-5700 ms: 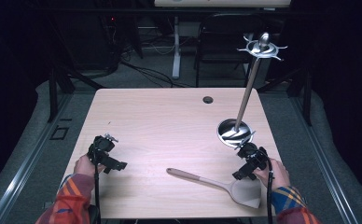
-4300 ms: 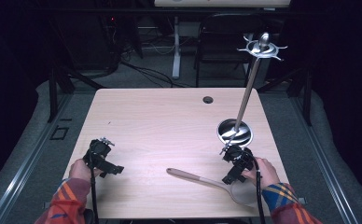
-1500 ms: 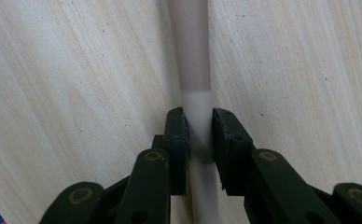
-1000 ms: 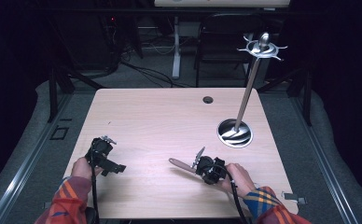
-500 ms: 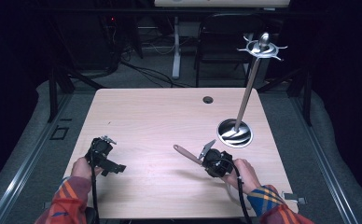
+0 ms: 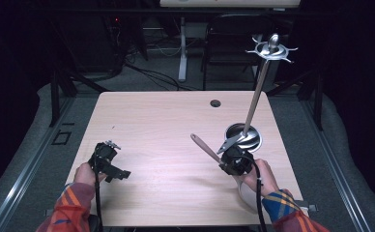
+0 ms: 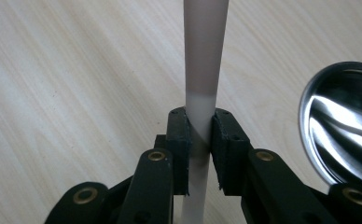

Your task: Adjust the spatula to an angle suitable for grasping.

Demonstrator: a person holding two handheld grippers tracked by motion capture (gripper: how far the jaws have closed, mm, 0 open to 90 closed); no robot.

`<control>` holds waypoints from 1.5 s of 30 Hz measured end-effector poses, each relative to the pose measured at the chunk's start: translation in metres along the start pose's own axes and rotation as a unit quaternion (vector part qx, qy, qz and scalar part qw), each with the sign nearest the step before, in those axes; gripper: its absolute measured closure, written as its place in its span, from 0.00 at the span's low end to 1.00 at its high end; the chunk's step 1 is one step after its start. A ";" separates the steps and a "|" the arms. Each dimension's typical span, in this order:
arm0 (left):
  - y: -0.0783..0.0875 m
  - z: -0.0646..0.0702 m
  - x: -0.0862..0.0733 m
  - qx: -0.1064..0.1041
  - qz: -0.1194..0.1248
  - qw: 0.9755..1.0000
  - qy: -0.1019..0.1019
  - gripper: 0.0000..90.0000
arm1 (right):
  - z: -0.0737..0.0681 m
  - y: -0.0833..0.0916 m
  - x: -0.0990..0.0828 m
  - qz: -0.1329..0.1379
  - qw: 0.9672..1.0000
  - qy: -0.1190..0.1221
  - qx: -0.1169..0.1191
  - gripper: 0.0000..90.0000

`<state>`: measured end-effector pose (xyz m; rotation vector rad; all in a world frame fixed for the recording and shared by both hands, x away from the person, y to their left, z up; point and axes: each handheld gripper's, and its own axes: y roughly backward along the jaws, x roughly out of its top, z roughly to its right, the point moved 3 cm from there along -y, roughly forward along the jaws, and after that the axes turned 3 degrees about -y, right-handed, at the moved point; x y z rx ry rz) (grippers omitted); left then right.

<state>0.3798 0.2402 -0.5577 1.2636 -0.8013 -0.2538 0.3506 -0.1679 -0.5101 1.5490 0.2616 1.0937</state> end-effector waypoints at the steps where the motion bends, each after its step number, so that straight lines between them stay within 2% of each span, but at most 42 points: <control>1: 0.000 0.000 0.000 0.000 0.000 1.000 0.000 0.00 | 0.002 0.002 0.000 -0.002 1.000 0.001 -0.004 0.87; 30: -0.001 0.000 0.001 0.002 -0.002 1.000 -0.004 0.00 | 0.014 0.020 -0.001 0.025 0.999 -0.019 -0.023 0.87; 38: 0.000 0.003 0.003 -0.002 -0.001 1.000 -0.011 0.00 | 0.013 0.022 -0.002 0.028 0.999 -0.022 -0.030 0.87; 42: 0.001 0.002 0.001 0.001 0.001 1.000 -0.006 0.00 | 0.015 0.024 -0.002 0.038 0.998 -0.026 -0.032 0.87; 45: 0.000 0.003 0.002 0.000 -0.005 1.000 -0.011 0.01 | 0.018 0.026 -0.003 0.043 0.998 -0.030 -0.031 0.87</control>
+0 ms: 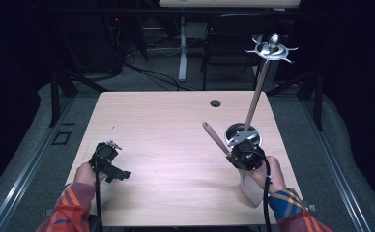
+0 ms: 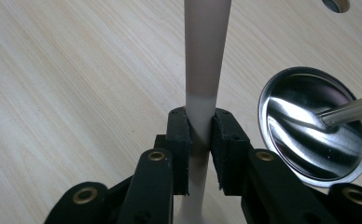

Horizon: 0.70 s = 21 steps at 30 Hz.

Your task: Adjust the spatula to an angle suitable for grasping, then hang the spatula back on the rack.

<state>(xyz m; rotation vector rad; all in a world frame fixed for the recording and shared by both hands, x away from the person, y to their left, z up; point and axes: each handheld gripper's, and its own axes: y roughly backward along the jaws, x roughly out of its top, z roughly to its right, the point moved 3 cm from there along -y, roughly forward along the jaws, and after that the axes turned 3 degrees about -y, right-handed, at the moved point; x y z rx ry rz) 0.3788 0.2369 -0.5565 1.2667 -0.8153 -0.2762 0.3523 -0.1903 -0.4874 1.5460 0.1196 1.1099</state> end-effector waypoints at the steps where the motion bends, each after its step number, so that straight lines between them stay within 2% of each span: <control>1: 0.000 0.000 0.000 0.000 0.000 1.000 -0.001 0.01 | 0.000 0.000 0.000 0.000 1.000 0.000 0.000 0.87; 7: 0.000 0.000 -0.001 0.002 -0.002 1.000 -0.002 0.01 | 0.000 0.002 0.001 0.002 1.000 0.005 -0.008 0.87; 13: -0.001 0.002 0.002 0.001 -0.002 1.000 -0.006 0.01 | 0.002 0.009 0.000 0.012 1.000 -0.008 -0.013 0.87; 21: -0.001 0.002 0.002 0.001 -0.003 1.000 -0.007 0.01 | 0.007 0.020 0.000 0.019 1.000 -0.008 -0.018 0.87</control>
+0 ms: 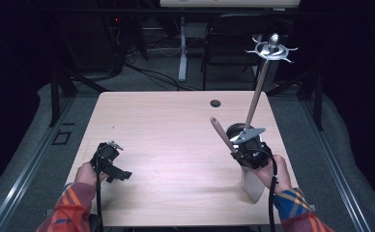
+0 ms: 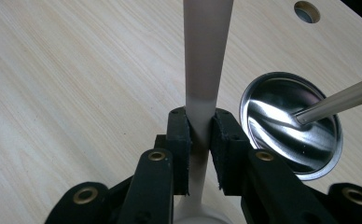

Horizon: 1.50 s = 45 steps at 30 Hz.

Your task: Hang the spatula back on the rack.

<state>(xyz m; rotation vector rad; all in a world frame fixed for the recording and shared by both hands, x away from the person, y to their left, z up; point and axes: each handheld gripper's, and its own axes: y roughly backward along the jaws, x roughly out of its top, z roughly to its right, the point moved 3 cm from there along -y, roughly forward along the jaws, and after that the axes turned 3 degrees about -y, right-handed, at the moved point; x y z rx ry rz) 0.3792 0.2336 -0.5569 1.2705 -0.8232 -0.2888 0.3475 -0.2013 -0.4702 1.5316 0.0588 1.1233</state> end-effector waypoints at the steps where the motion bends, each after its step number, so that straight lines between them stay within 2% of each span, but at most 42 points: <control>1: 0.000 0.000 0.001 0.000 0.000 1.000 -0.002 0.01 | 0.000 0.001 0.000 0.001 1.000 0.000 -0.001 0.87; 4: 0.000 0.001 0.001 -0.001 0.000 1.000 -0.005 0.01 | 0.000 0.004 0.000 0.004 1.000 0.001 -0.001 0.87; 8: 0.000 0.002 0.001 -0.001 0.003 1.000 0.000 0.01 | 0.000 0.010 -0.002 0.011 1.000 0.003 -0.001 0.87; 15: -0.002 0.001 0.004 0.001 0.002 1.000 -0.007 0.01 | 0.002 0.017 -0.002 0.028 1.000 -0.009 0.002 0.87; 19: -0.002 0.000 0.003 0.000 0.002 1.000 -0.002 0.01 | 0.005 0.023 -0.001 0.041 0.999 -0.017 0.002 0.87; 31: -0.002 0.000 0.004 0.000 0.003 1.000 -0.005 0.01 | 0.011 0.037 0.001 0.086 0.995 -0.046 0.004 0.87; 33: -0.002 0.000 0.004 -0.001 0.003 1.000 -0.005 0.01 | 0.013 0.039 0.001 0.086 0.995 -0.044 0.003 0.87; 38: -0.002 0.000 0.003 -0.001 0.002 1.000 -0.004 0.01 | 0.019 0.045 0.001 0.100 0.993 -0.061 -0.002 0.87; 45: -0.002 0.000 0.004 -0.001 -0.001 1.000 -0.008 0.01 | 0.025 0.050 0.001 0.114 0.991 -0.069 -0.012 0.87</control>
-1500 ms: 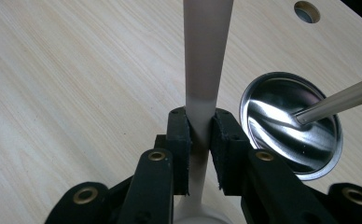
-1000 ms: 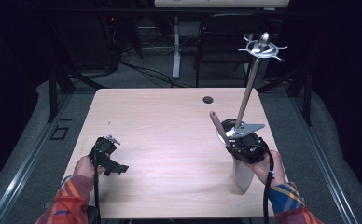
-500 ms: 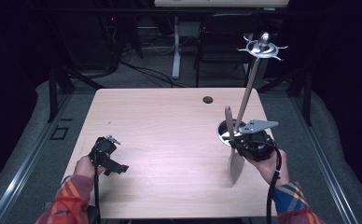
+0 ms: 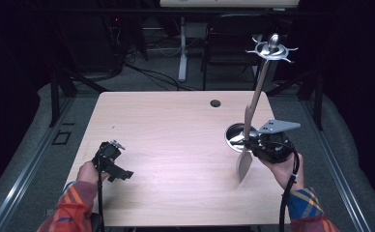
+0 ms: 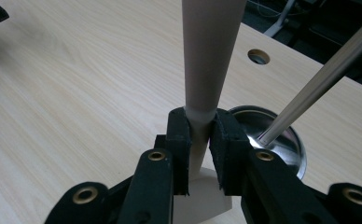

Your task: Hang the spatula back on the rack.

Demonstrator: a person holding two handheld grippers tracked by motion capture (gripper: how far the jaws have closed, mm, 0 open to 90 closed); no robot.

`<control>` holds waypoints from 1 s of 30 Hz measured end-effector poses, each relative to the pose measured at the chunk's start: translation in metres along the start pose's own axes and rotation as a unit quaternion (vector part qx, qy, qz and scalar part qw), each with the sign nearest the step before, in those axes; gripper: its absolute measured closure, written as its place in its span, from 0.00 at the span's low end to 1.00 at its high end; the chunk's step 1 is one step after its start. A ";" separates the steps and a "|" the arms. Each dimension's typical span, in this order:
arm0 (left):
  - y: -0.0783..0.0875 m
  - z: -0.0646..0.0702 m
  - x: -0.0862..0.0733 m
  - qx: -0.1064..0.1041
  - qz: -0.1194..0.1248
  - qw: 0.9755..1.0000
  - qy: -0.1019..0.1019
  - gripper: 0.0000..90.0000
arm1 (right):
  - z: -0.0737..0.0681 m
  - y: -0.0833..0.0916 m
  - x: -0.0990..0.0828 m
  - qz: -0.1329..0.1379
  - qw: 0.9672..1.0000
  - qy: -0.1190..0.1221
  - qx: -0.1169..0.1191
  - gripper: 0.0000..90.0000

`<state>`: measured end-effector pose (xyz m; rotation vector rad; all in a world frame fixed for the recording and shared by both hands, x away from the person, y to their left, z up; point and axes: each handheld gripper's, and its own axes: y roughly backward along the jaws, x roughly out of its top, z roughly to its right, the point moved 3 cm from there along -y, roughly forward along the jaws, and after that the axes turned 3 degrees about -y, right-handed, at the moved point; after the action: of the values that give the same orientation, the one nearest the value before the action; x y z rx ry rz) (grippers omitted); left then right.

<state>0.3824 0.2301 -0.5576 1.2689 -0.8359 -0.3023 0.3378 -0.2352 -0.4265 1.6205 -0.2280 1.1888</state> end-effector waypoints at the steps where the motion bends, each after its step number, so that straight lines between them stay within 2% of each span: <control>1: 0.000 0.000 0.000 0.000 0.000 1.000 -0.001 0.01 | 0.000 0.001 0.000 0.001 1.000 0.000 -0.001 0.87; 10: -0.001 0.000 0.000 0.000 0.000 1.000 -0.004 0.01 | 0.006 0.006 0.003 0.011 1.000 -0.006 -0.011 0.87; 30: -0.001 0.000 0.000 0.001 -0.005 1.000 -0.005 0.01 | 0.034 0.017 0.013 0.036 0.998 -0.038 -0.041 0.87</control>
<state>0.3824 0.2299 -0.5587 1.2742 -0.8389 -0.3171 0.3523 -0.2647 -0.4033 1.5984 -0.3811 1.1586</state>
